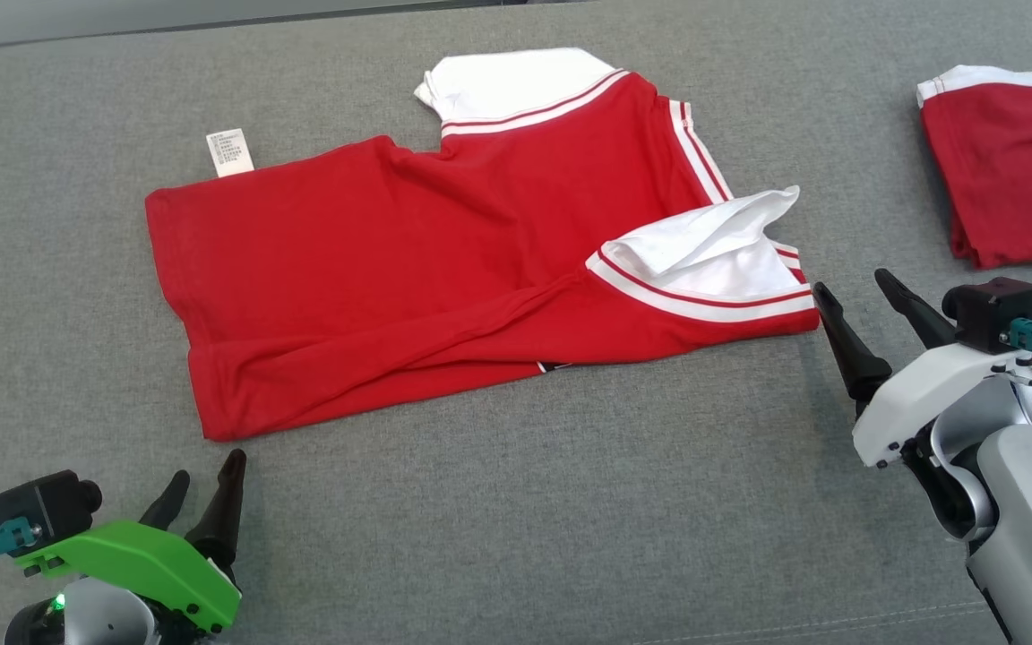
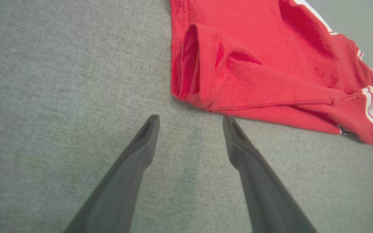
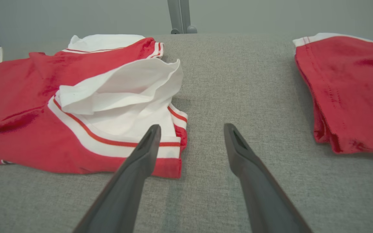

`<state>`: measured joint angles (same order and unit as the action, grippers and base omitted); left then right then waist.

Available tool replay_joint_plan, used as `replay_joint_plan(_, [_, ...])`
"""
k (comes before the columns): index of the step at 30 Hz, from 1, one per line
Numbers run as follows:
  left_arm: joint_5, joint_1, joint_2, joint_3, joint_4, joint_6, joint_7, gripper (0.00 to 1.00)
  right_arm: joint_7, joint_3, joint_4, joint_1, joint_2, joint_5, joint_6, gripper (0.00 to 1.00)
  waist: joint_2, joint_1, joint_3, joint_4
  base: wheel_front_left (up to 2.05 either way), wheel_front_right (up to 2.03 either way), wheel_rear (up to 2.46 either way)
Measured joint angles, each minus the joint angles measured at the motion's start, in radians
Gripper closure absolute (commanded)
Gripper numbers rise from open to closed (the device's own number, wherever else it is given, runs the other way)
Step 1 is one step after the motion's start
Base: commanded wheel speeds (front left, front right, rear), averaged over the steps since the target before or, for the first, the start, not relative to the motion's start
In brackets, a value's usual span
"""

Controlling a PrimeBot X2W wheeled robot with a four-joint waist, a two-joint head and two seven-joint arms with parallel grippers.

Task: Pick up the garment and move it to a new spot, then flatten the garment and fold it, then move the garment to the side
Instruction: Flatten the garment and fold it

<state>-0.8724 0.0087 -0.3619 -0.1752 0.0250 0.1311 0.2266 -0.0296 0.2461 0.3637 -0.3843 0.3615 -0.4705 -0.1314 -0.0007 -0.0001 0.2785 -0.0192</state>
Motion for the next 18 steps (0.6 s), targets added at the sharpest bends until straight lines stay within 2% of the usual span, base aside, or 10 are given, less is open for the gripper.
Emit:
replay_joint_plan(6, [0.002, -0.068, 0.004, -0.007, -0.058, -0.005, 0.001, 0.00, 0.052, -0.002, -0.021, 0.003, -0.003, 0.013, 0.000, 0.00, 0.0000, 0.0000, 0.036, 0.003, 0.00, 0.00, 0.00])
replay_joint_plan(18, [0.002, -0.112, 0.006, -0.018, -0.119, -0.030, -0.004, 0.00, 0.072, -0.007, -0.039, -0.008, -0.009, 0.023, 0.000, 0.00, 0.0000, 0.0001, 0.056, 0.009, 0.00, 0.00, 0.00])
